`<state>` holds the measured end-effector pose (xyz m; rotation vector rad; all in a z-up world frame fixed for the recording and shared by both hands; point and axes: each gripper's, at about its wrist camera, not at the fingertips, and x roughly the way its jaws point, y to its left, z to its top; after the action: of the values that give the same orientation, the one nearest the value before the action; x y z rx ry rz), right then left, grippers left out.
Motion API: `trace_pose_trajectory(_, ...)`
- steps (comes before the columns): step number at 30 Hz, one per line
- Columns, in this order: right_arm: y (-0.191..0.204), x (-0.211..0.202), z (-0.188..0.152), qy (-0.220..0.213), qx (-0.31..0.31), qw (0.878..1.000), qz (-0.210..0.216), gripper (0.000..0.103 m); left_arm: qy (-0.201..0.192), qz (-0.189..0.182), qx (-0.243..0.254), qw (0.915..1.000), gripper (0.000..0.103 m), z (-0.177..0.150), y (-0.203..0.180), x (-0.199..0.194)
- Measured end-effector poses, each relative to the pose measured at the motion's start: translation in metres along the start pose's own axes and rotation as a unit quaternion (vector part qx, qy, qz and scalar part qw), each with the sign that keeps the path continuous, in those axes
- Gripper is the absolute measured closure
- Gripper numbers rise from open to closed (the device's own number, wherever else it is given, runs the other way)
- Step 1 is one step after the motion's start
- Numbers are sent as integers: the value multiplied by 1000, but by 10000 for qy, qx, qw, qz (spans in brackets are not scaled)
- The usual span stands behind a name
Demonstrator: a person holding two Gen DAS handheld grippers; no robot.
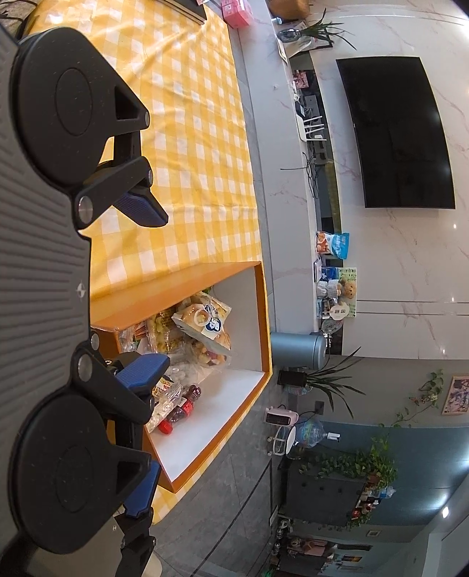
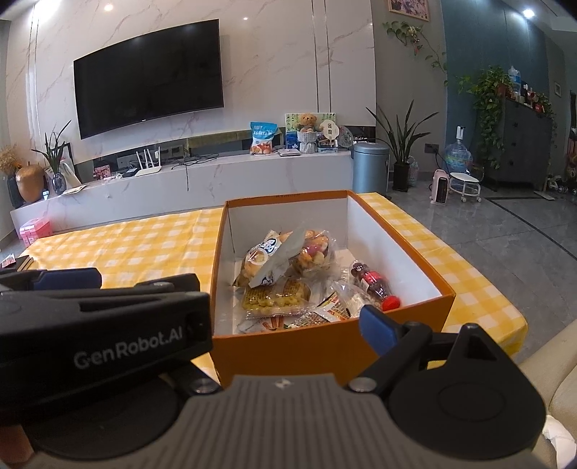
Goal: Organize snacks
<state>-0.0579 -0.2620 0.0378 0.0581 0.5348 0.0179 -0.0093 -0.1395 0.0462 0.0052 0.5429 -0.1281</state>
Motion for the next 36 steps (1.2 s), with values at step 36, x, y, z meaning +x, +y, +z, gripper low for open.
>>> trace_pose_trajectory(36, 3, -1, -2, -33, -26, 10000, -77, 14, -8, 112, 1, 9999, 10, -1, -6, -3)
